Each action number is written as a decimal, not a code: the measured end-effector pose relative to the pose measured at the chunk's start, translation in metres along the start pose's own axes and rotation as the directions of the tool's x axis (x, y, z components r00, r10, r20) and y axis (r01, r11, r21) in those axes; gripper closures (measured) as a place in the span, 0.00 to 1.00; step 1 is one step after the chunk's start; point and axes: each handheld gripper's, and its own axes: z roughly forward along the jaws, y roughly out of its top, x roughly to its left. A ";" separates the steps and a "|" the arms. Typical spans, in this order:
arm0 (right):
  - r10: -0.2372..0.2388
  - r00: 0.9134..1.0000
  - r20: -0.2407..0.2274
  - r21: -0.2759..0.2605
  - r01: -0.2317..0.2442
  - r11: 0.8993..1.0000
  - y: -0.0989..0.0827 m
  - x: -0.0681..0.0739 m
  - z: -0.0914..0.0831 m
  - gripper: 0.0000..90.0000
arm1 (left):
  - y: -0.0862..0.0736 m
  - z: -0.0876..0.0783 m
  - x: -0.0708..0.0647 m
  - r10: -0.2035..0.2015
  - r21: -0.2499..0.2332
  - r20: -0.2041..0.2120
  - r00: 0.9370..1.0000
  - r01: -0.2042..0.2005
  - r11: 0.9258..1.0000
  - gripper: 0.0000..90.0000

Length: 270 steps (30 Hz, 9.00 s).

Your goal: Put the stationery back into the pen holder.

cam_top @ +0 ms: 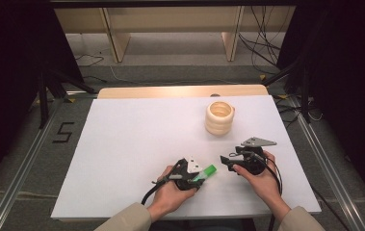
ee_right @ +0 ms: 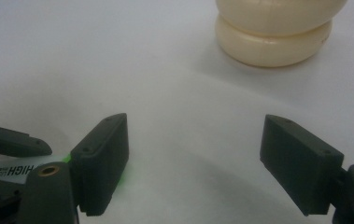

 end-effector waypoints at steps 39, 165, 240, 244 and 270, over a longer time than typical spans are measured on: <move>0.082 0.980 -0.182 -0.062 -0.095 0.994 0.021 0.030 0.025 0.24 | 0.010 -0.020 0.012 -0.041 -0.254 -0.142 0.989 0.004 0.967 0.74; 0.054 0.995 -0.084 -0.345 -0.080 0.935 0.085 0.005 0.001 0.83 | -0.073 -0.088 0.090 -0.078 -0.204 -0.216 0.973 0.033 0.978 0.23; 0.145 0.988 0.046 -0.478 -0.106 0.872 0.125 -0.033 -0.006 0.83 | -0.073 -0.082 0.089 -0.085 -0.197 -0.210 0.974 0.043 0.979 0.24; 0.144 0.988 0.058 -0.480 -0.099 0.872 0.125 -0.034 -0.005 0.83 | -0.073 -0.082 0.089 -0.085 -0.195 -0.211 0.974 0.043 0.980 0.24; 0.129 0.986 0.101 -0.460 -0.068 0.885 0.123 -0.035 0.004 0.83 | -0.073 -0.082 0.089 -0.081 -0.190 -0.208 0.975 0.040 0.981 0.24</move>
